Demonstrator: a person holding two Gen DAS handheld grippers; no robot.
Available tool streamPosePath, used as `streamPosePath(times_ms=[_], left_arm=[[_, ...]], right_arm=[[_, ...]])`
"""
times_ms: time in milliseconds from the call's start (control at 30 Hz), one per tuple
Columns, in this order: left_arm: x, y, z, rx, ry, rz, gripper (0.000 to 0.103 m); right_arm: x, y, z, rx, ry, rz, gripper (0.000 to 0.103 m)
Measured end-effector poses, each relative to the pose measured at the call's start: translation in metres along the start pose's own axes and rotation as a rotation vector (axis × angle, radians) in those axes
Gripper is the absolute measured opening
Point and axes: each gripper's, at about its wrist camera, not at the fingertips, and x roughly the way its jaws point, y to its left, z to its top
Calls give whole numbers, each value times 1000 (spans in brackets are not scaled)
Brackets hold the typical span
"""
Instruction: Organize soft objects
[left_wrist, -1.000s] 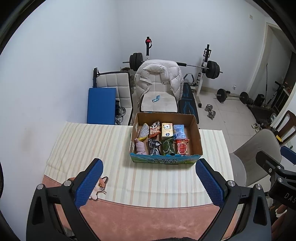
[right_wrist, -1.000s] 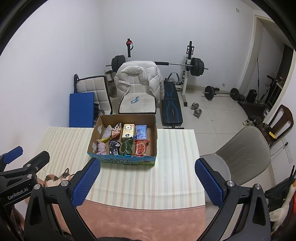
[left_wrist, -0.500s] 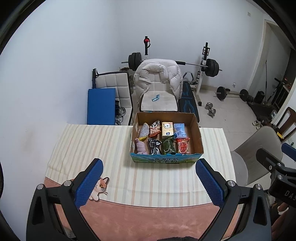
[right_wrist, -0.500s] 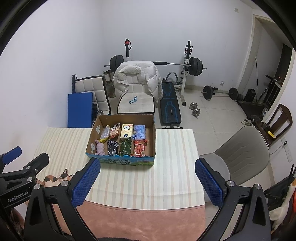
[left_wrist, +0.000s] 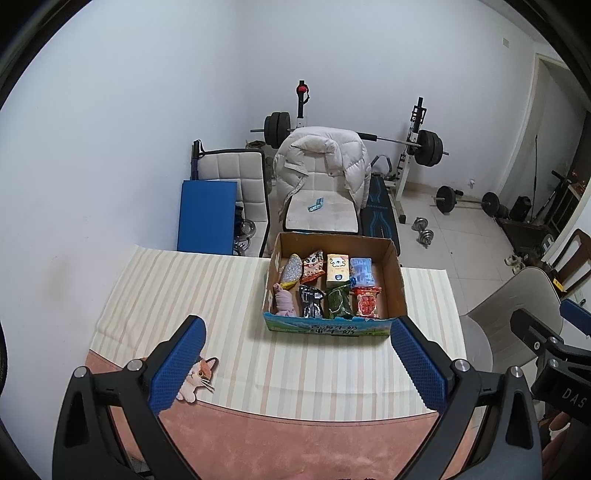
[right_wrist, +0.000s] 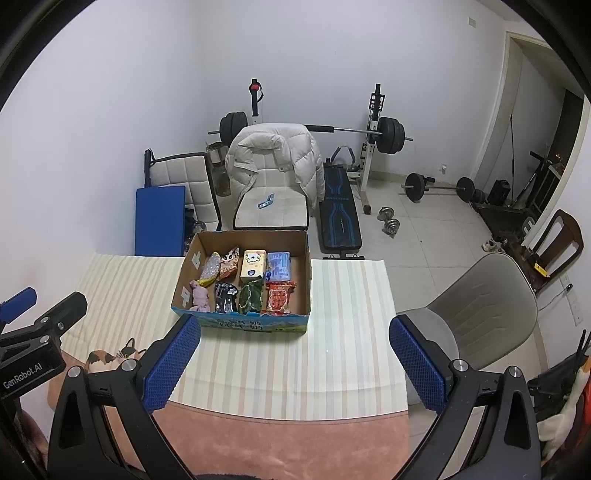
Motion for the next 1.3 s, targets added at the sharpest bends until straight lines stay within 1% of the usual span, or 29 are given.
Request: streamPosePath(times_ms=[700,1133,1300], left_arm=[[-3,-3,2,8,-1,-5,103],[-2,-2,1,9,6,-6,103],[-3,0,1,8,-3,-10,103]], right_arm=[[0,1,3,-4,-9,-4,103],[1,-3,5,-10,-2,10,103],[1,-4,5,-13,-6,13,103]])
